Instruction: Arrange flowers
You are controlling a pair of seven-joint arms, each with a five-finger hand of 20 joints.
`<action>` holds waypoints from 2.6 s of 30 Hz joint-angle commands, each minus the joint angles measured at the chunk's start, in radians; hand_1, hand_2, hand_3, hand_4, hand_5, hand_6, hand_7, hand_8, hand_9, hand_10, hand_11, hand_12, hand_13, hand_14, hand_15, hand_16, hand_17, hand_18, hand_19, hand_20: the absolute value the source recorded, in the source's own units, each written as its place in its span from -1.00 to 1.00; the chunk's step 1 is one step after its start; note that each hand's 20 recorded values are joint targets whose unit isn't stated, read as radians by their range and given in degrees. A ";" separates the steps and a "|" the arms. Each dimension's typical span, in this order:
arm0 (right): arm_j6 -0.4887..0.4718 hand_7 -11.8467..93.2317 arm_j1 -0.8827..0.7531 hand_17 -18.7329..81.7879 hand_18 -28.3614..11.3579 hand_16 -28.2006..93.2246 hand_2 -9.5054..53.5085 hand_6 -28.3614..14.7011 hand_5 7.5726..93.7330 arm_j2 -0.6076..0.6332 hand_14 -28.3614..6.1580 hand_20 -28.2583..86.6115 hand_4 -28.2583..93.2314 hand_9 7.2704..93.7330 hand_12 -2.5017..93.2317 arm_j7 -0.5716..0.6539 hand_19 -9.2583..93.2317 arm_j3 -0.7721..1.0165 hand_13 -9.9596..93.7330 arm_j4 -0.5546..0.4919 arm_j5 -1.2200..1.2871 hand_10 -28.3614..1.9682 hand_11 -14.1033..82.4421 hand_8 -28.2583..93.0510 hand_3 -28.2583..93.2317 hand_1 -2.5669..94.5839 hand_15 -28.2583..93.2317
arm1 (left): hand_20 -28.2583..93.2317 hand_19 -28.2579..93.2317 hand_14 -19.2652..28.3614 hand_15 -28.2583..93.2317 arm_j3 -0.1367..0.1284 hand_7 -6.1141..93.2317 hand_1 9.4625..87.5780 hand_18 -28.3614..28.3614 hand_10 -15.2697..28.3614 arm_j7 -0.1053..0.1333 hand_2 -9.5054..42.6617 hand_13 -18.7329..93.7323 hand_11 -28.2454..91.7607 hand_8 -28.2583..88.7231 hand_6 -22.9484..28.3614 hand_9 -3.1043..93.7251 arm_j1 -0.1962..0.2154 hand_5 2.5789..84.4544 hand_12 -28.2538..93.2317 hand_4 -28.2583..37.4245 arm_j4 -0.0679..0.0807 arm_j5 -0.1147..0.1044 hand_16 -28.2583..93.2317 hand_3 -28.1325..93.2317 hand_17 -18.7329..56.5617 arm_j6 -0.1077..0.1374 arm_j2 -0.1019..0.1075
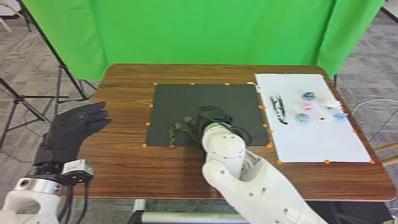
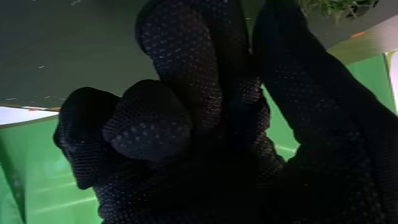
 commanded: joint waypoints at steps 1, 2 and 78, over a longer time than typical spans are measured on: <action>0.020 -0.35 0.037 0.63 -0.48 -0.12 -0.89 0.11 0.85 0.031 0.05 0.26 -0.91 0.86 -0.42 0.031 1.00 -0.031 0.79 -0.003 -0.022 -0.19 0.13 -0.66 0.67 -0.16 0.64 | -0.39 0.45 0.95 0.51 -0.003 -0.48 -0.54 0.79 0.65 -0.001 -0.49 -0.22 0.07 -0.71 0.37 -0.16 0.023 0.01 -0.38 -0.75 -0.005 0.001 -0.76 0.84 -0.76 -0.005 -0.011; 0.039 -0.35 0.057 0.63 -0.49 -0.12 -0.88 0.11 0.85 0.045 0.04 0.26 -0.91 0.86 -0.42 0.048 1.00 -0.042 0.79 -0.011 -0.005 -0.19 0.13 -0.66 0.67 -0.17 0.64 | -0.39 0.45 0.95 0.51 -0.007 -0.48 -0.54 0.79 0.65 0.000 -0.49 -0.22 0.07 -0.71 0.37 -0.16 0.027 0.00 -0.39 -0.75 -0.005 0.001 -0.76 0.84 -0.76 -0.006 -0.008; 0.189 -0.51 0.029 0.41 -0.58 -0.21 -0.85 -0.33 0.46 0.394 -0.25 0.10 -0.92 0.42 -0.55 0.063 1.00 0.105 0.51 0.138 -0.008 -0.64 -0.09 -0.67 0.70 -0.30 0.70 | -0.39 0.45 0.95 0.51 0.024 -0.48 -0.55 0.79 0.66 0.074 -0.50 -0.22 0.08 -0.71 0.38 -0.15 0.053 0.00 -0.38 -0.77 -0.014 -0.029 -0.76 0.83 -0.76 0.031 -0.006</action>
